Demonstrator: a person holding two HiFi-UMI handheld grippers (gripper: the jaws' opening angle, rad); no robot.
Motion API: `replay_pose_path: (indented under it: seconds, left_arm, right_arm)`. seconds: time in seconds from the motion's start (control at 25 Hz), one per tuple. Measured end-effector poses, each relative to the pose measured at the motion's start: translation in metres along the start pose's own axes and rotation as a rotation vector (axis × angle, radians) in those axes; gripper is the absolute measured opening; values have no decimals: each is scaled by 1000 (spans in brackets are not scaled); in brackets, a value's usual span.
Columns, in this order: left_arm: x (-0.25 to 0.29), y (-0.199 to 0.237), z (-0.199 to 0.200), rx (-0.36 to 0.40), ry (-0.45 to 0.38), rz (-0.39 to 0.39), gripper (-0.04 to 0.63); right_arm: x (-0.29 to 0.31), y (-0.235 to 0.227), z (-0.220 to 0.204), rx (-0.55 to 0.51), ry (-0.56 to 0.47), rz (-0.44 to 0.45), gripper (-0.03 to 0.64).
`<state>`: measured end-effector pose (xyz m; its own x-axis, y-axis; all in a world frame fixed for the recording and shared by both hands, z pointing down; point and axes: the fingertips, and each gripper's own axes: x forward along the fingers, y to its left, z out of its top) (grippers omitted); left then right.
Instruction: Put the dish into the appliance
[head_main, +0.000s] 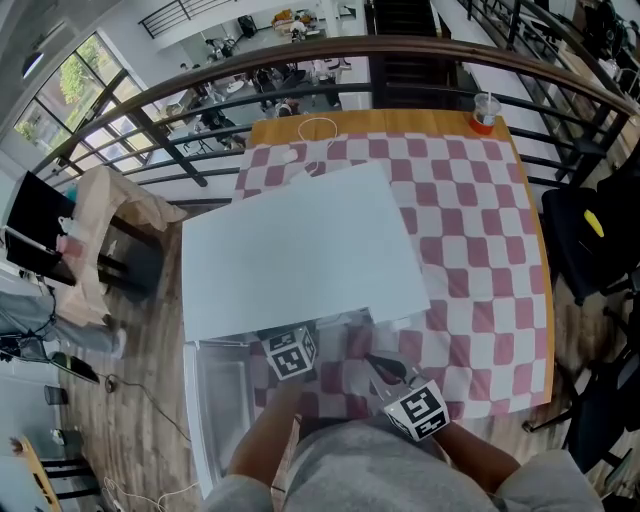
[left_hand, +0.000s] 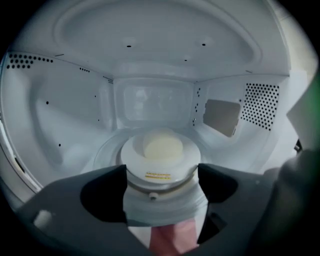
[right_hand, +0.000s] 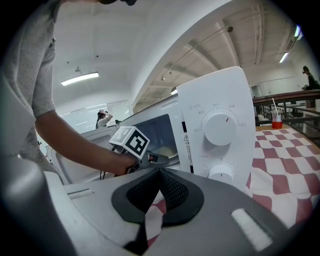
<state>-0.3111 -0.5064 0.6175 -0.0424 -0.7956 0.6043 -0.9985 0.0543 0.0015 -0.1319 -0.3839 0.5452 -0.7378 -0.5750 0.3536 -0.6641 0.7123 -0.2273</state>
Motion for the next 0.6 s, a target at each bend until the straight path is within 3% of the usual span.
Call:
replay_pose_path:
  seconds: [0.6]
  left_arm:
    - [-10,4,-4,28,-1,-24,383]
  right_arm:
    - [1,15,1,-33,15,13,-2]
